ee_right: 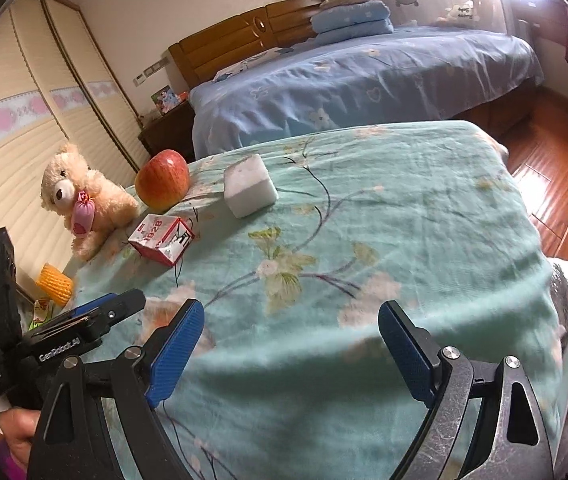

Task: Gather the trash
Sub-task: 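Move both open tools back over the remaining items on the bed, then grasp the red-and-white milk carton with the left tool while the right tool grasps the white foam block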

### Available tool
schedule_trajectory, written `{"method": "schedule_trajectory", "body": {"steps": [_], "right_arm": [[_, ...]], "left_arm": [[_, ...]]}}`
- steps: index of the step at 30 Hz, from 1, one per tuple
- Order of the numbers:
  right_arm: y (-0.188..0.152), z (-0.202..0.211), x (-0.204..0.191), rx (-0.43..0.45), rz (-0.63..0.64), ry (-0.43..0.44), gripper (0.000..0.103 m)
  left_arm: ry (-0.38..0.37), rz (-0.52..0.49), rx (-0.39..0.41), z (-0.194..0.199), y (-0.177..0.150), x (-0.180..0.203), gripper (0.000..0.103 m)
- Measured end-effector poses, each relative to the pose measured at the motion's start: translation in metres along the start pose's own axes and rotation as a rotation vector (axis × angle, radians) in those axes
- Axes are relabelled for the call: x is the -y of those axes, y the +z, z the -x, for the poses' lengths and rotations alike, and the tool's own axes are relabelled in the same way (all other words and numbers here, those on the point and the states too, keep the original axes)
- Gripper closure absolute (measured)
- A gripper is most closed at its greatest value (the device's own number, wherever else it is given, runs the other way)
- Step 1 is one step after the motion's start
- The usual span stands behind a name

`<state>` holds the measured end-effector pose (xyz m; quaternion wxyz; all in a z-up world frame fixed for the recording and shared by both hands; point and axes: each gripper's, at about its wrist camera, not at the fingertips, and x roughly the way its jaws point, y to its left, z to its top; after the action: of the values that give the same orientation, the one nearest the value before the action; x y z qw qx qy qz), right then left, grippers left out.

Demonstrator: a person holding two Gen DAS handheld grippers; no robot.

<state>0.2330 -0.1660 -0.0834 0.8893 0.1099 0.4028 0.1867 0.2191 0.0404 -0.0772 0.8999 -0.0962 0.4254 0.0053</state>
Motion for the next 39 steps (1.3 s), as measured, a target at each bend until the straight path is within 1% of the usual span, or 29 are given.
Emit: {"method": "schedule_trajectory", "body": {"steps": [4,11,15,19,21,22,24,25,28,31,35,39], "right_arm": [[0.011,-0.013,-0.001,-0.010,0.010,0.009,0.013],[0.028,-0.032,-0.003,-0.017,0.015,0.021,0.013],[0.036,-0.042,-0.004,-0.018,0.014,0.023,0.013],[0.040,-0.051,-0.010,-0.026,0.028,0.037,0.013],[0.042,-0.056,-0.015,-0.033,0.040,0.047,0.013],[0.042,-0.059,-0.018,-0.036,0.048,0.051,0.013],[0.043,-0.064,-0.023,-0.043,0.063,0.059,0.013],[0.043,-0.066,-0.025,-0.045,0.068,0.060,0.013],[0.045,-0.074,-0.029,-0.051,0.083,0.059,0.013],[0.049,-0.082,-0.034,-0.056,0.106,0.043,0.013],[0.059,-0.090,-0.037,-0.056,0.152,0.016,0.013],[0.071,-0.101,-0.038,-0.057,0.179,-0.001,0.013]], "left_arm": [[0.009,0.027,-0.022,-0.018,0.014,-0.004,0.033],[0.075,0.053,-0.032,-0.040,0.029,-0.009,0.033],[0.130,0.053,-0.021,-0.035,0.030,-0.024,0.033],[0.178,0.071,-0.020,-0.025,0.023,-0.055,0.033],[0.221,0.079,-0.029,-0.021,0.018,-0.070,0.033],[0.227,0.085,-0.031,-0.019,0.016,-0.078,0.033],[0.195,0.097,-0.027,-0.012,0.012,-0.087,0.033],[0.184,0.097,-0.024,-0.010,0.011,-0.086,0.032],[0.129,0.092,-0.006,-0.006,0.014,-0.077,0.023],[0.103,0.083,0.005,-0.012,0.024,-0.061,0.022],[0.121,0.087,0.008,-0.025,0.037,-0.049,0.019],[0.191,0.081,-0.005,-0.041,0.048,-0.041,0.017]]}}
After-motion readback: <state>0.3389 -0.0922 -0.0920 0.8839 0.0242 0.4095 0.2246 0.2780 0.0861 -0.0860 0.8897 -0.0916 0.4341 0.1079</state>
